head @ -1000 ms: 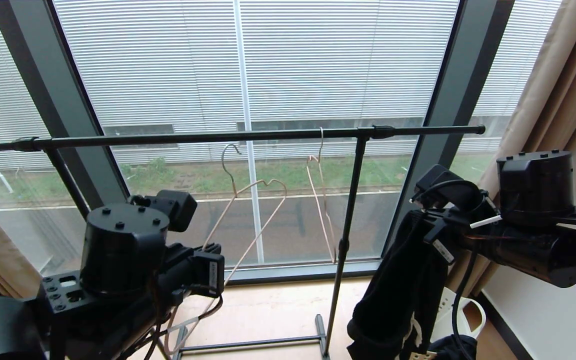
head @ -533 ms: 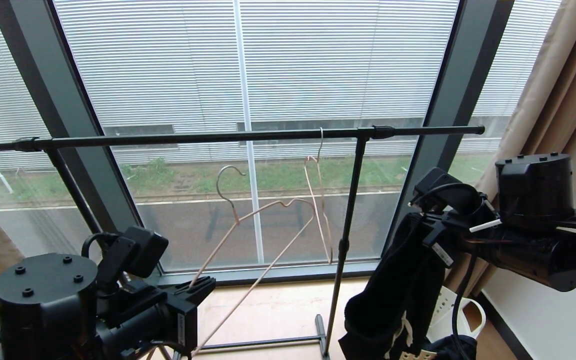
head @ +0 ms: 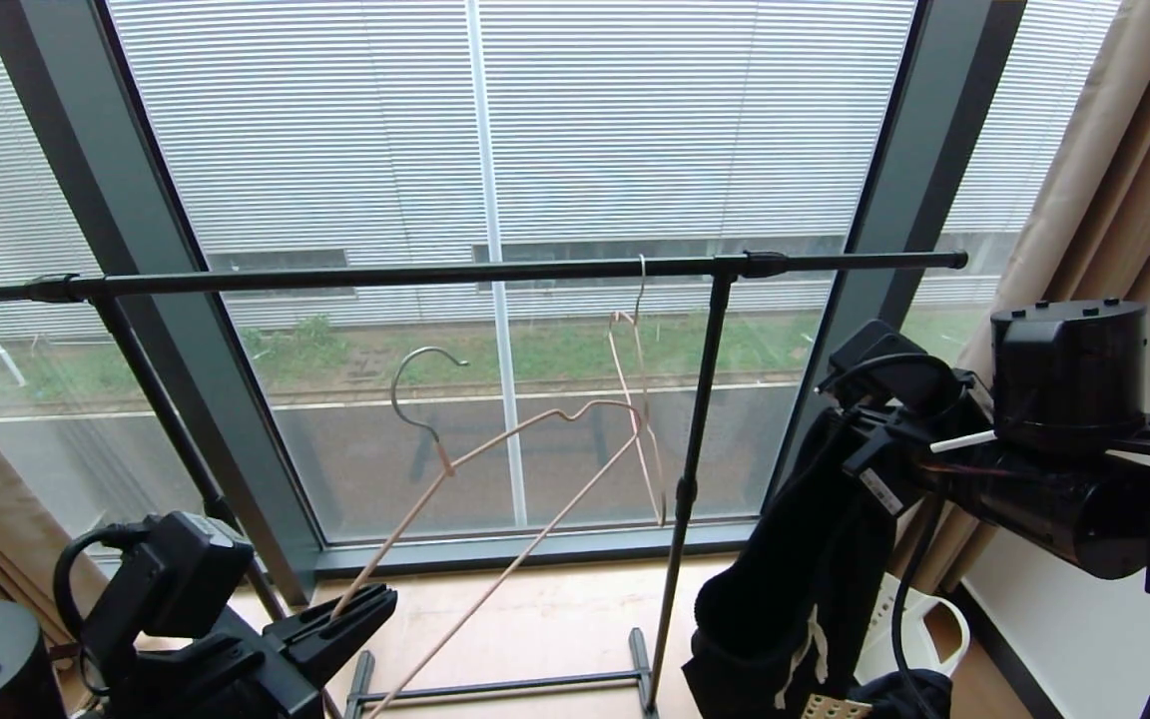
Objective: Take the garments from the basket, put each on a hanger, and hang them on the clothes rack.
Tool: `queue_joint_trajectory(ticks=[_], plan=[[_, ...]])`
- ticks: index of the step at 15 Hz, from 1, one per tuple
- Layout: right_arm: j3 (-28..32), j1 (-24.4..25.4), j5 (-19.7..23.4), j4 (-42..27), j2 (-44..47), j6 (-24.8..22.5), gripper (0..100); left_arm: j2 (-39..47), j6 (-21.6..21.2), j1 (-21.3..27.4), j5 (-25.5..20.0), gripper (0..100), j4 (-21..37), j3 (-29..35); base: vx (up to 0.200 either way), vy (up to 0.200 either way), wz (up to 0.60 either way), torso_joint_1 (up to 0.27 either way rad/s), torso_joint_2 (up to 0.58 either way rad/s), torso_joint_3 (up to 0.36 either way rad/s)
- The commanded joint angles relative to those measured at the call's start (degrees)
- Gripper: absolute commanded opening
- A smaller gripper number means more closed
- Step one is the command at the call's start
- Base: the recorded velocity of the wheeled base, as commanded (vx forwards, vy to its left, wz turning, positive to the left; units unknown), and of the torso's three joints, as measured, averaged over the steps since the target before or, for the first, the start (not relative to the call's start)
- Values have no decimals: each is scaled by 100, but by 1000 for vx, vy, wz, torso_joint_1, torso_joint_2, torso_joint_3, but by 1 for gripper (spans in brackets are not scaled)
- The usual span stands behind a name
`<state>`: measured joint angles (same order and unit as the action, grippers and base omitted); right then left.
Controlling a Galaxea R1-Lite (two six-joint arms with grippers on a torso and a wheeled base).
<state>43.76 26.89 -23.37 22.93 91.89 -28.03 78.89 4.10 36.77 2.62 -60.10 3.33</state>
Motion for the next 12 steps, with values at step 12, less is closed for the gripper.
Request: queue_joint_trajectory(ticks=[12], plan=[[273, -9, -282, 27, 189, 52, 0, -312, -629, 454, -930, 0, -98, -333, 0, 0, 0, 0, 0, 0]])
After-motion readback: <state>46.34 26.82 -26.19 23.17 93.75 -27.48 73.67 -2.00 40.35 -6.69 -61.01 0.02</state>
